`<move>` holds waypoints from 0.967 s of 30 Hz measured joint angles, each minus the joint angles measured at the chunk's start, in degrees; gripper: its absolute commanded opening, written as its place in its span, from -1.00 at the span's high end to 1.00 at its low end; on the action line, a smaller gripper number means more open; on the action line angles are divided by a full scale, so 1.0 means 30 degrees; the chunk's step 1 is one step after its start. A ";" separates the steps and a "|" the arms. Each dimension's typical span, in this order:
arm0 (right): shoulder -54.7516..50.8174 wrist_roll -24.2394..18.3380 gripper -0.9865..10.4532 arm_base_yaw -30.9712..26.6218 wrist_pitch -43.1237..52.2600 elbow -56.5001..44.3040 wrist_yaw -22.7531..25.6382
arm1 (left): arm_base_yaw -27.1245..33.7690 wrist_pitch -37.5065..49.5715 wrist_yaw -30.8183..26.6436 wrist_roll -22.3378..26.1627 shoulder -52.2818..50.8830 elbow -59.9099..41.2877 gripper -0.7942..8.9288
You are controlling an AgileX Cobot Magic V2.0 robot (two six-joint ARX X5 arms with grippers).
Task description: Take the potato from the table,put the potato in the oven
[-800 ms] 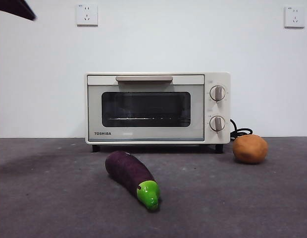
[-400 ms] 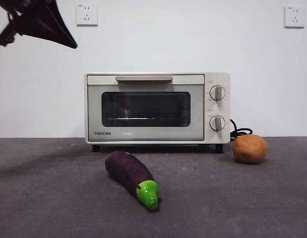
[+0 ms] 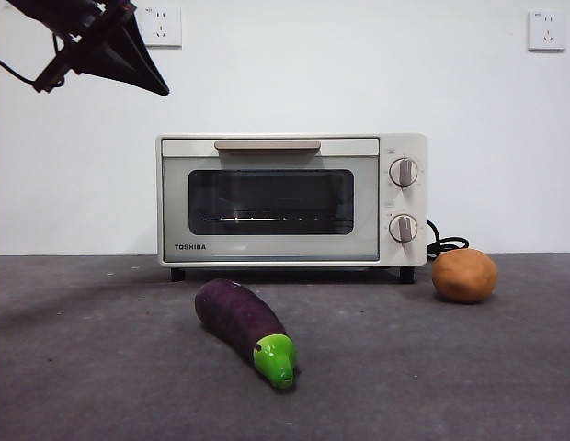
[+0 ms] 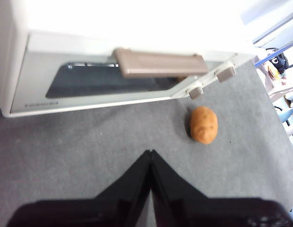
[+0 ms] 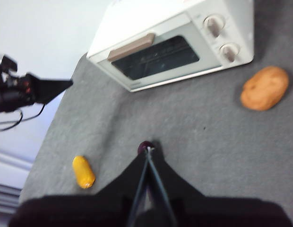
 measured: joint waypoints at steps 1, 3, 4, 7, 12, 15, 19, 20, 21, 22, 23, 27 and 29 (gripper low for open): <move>0.0153 0.0007 0.83 0.0000 0.0000 0.0000 -0.0168 | 0.0000 -0.0175 0.0000 0.0000 0.0379 0.0532 0.85; 0.0350 0.0007 0.83 0.0000 -0.0015 0.0000 -0.0313 | -0.0015 -0.0554 -0.0007 0.0000 0.1093 0.1515 0.85; 0.0430 0.0007 0.83 0.0000 -0.0029 0.0000 -0.0313 | -0.0029 -0.0736 -0.0007 0.0000 0.1479 0.2062 0.85; 0.0597 0.0007 0.83 0.0000 -0.0131 0.0000 -0.0313 | -0.0124 -0.1209 -0.0007 0.0000 0.2448 0.3424 0.85; 0.0889 0.0007 0.83 0.0000 -0.0444 0.0000 -0.0306 | -0.0444 -0.1399 -0.0015 0.0000 0.3978 0.5362 0.85; 0.1005 0.0007 0.83 0.0000 -0.0459 0.0000 -0.0299 | -0.0670 -0.1406 -0.0015 -0.0007 0.4867 0.6375 0.85; 0.1005 0.0007 0.83 0.0000 -0.0452 0.0000 -0.0299 | -0.0911 -0.1384 -0.0015 -0.0029 0.5894 0.7380 0.85; 0.1005 0.0007 0.83 0.0000 -0.0474 0.0000 -0.0299 | -0.0962 -0.1377 -0.0015 -0.0029 0.6127 0.7570 0.85; 0.1005 0.0007 0.83 0.0000 -0.0503 0.0000 -0.0306 | -0.0991 -0.1362 -0.0015 -0.0029 0.6368 0.7745 0.85; 0.1005 0.0007 0.83 0.0000 -0.0546 0.0000 -0.0299 | -0.1035 -0.1311 -0.0036 -0.0029 0.6550 0.7847 0.85; 0.1005 0.0007 0.83 0.0000 -0.0612 0.0000 -0.0306 | -0.1093 -0.1217 -0.0124 -0.0029 0.6695 0.7861 0.85; 0.1005 0.0007 0.83 0.0000 -0.1020 0.0000 -0.0306 | -0.1239 -0.1027 -0.0765 -0.0022 0.7227 0.7861 0.85; 0.1020 0.0007 0.83 0.0000 -0.1064 0.0000 -0.0299 | -0.1326 -0.0656 -0.0947 0.0007 0.7431 0.7861 0.85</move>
